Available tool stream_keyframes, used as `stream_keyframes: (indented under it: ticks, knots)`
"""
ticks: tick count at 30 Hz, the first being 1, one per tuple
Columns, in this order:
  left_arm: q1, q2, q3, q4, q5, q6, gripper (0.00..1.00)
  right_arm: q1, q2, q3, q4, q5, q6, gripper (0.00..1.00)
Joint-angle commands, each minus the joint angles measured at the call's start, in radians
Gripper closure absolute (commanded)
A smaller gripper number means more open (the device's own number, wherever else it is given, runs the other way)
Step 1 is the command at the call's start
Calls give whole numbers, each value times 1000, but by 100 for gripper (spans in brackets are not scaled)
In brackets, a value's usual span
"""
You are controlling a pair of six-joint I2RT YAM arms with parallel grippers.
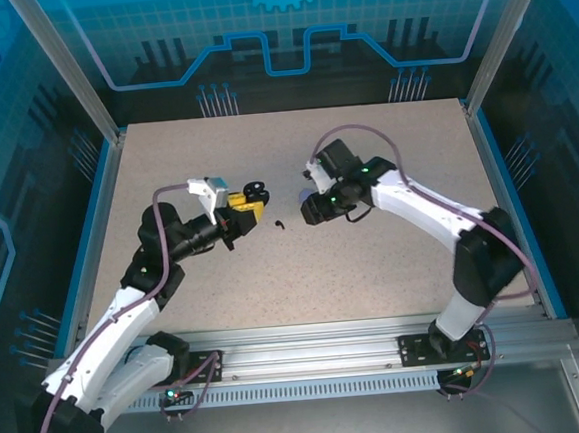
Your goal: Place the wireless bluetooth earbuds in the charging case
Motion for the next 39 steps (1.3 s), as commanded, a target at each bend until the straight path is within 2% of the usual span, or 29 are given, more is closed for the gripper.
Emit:
stream_keyframes:
  ticks: [1, 7, 16, 27, 39]
  knots:
    - [12, -22, -9, -44, -20, -31, 88, 35, 107, 108, 9, -85, -49, 54]
    - [14, -37, -14, -54, -12, -45, 88, 65, 304, 264, -12, -106, -45, 50]
    - [14, -55, -19, -86, -8, -34, 88, 103, 525, 491, -148, -61, -72, 49]
    - [14, -55, -22, -85, -6, -34, 88, 130, 663, 636, -261, 51, -63, 51]
    - [14, -53, -27, -79, -5, -37, 88, 144, 743, 732, -322, 147, -33, 52]
